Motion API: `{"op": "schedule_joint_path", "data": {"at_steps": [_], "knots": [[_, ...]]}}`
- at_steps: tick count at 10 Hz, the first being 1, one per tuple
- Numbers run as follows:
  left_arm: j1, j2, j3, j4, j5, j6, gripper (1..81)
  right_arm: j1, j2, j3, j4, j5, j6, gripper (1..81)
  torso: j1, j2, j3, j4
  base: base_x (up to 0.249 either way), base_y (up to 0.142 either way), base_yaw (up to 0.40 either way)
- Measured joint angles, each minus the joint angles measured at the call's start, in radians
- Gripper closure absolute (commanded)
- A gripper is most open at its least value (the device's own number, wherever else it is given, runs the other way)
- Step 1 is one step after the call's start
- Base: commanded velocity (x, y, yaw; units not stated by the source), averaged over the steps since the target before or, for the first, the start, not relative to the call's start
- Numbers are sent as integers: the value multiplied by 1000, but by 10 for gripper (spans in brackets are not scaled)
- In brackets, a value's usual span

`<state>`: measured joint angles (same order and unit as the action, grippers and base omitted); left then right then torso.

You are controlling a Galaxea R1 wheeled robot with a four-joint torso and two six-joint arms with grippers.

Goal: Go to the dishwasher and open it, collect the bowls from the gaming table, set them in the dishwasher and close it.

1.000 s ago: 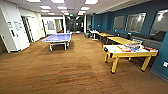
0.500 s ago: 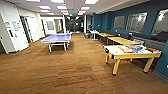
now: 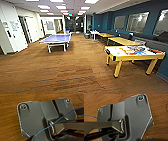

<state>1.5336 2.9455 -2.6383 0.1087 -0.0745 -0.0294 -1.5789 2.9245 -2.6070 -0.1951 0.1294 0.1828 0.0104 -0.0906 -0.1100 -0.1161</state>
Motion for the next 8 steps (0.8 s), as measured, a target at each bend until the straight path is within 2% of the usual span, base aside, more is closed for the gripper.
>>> {"op": "schedule_joint_path", "data": {"at_steps": [8], "knots": [[-1, 4, 0, 0, 0, 1, 10, -2, 0, 0, 0, 1, 0, 10, 0, 0, 0, 0, 208, 0, 0]]}}
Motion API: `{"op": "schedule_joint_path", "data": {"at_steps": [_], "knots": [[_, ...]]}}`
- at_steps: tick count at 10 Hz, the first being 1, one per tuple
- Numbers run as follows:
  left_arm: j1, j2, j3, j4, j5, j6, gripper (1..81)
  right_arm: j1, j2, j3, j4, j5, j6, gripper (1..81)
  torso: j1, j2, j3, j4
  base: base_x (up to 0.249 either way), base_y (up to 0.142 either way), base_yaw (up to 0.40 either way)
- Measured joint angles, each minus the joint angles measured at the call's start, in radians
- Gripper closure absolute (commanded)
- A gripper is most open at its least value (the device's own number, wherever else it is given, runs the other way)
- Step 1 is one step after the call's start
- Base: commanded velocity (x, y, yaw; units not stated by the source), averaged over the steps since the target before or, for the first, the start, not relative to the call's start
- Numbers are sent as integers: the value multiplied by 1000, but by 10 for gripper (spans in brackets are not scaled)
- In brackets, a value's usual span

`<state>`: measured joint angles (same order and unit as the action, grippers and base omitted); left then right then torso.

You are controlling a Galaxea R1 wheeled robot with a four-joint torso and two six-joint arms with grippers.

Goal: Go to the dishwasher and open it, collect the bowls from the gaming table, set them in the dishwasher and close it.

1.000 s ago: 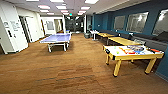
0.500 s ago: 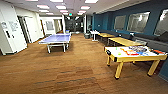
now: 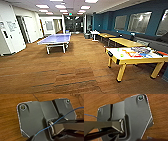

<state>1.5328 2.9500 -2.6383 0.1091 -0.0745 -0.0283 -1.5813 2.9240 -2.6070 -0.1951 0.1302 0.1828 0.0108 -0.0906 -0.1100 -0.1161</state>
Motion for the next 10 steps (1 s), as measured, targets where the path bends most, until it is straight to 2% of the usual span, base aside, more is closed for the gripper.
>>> {"op": "schedule_joint_path", "data": {"at_steps": [10], "knots": [[1, 3, 0, 0, 0, 1, 10, 0, 1, 0, 0, 0, 0, 10, 0, 0, 0, 0, 226, 0, 0]]}}
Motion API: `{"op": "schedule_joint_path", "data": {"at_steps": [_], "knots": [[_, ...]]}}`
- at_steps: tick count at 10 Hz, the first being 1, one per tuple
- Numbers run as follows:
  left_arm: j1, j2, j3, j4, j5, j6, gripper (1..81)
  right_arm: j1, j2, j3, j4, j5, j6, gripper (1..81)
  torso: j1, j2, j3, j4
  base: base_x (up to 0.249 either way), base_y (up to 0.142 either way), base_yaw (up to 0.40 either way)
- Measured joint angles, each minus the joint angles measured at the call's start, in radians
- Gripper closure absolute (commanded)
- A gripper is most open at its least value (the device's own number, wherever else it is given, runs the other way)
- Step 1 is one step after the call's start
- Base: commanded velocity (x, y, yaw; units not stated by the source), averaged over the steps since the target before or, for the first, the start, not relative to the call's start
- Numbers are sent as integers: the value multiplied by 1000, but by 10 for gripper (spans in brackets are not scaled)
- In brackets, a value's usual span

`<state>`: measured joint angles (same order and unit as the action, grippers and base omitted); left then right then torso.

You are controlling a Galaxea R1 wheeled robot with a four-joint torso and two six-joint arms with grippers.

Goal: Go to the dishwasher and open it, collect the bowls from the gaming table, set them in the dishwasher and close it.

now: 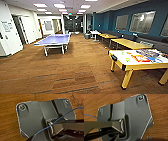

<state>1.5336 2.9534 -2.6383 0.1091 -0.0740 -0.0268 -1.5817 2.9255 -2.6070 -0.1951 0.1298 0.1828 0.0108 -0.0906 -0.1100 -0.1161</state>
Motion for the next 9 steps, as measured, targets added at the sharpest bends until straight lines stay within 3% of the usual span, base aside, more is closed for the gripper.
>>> {"op": "schedule_joint_path", "data": {"at_steps": [9], "knots": [[0, 5, 0, 0, 0, 0, 10, 0, 1, 0, 0, 0, 0, 10, 0, 0, 0, 0, 226, 0, 0]]}}
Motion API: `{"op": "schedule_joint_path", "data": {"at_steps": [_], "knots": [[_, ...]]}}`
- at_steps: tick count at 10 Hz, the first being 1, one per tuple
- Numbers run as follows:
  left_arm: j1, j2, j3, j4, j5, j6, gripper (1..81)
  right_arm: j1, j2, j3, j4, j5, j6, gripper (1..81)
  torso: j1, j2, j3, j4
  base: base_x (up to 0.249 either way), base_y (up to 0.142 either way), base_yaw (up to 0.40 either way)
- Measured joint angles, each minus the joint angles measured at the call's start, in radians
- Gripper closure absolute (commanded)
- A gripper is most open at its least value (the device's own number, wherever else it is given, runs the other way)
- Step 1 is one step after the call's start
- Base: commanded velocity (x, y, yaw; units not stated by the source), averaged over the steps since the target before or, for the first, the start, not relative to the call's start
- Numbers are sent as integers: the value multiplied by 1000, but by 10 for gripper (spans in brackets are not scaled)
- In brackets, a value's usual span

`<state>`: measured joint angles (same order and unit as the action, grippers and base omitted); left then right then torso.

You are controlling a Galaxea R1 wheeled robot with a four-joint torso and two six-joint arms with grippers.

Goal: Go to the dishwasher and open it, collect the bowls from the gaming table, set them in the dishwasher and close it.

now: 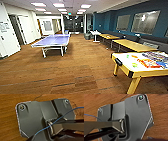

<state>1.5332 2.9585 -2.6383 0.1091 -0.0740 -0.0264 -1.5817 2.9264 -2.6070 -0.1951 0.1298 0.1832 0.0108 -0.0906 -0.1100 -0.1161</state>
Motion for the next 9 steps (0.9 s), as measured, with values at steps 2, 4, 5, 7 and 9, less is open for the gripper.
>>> {"op": "schedule_joint_path", "data": {"at_steps": [2, 4, 5, 7, 9], "knots": [[-1, 0, 0, 0, 0, 0, 10, 0, 1, 0, 0, 1, 0, 10, 0, 0, 0, 0, 227, 0, 0], [0, 0, 0, 0, 1, 0, 10, 0, 1, 0, 0, 0, 0, 10, 0, 0, 0, 0, 226, 0, 0], [0, 0, 0, 0, 0, 0, 10, 0, 1, 0, 0, 0, 0, 10, 0, 0, 0, 0, 227, 0, 0], [0, 0, 0, 0, 0, 0, 10, 0, 0, 0, 0, 0, 0, 10, 0, 0, 0, 0, 227, 0, 0], [0, 0, 0, 0, 0, 0, 10, 0, 1, 0, 0, 0, 0, 10, 0, 0, 0, 0, 226, 0, 0]]}}
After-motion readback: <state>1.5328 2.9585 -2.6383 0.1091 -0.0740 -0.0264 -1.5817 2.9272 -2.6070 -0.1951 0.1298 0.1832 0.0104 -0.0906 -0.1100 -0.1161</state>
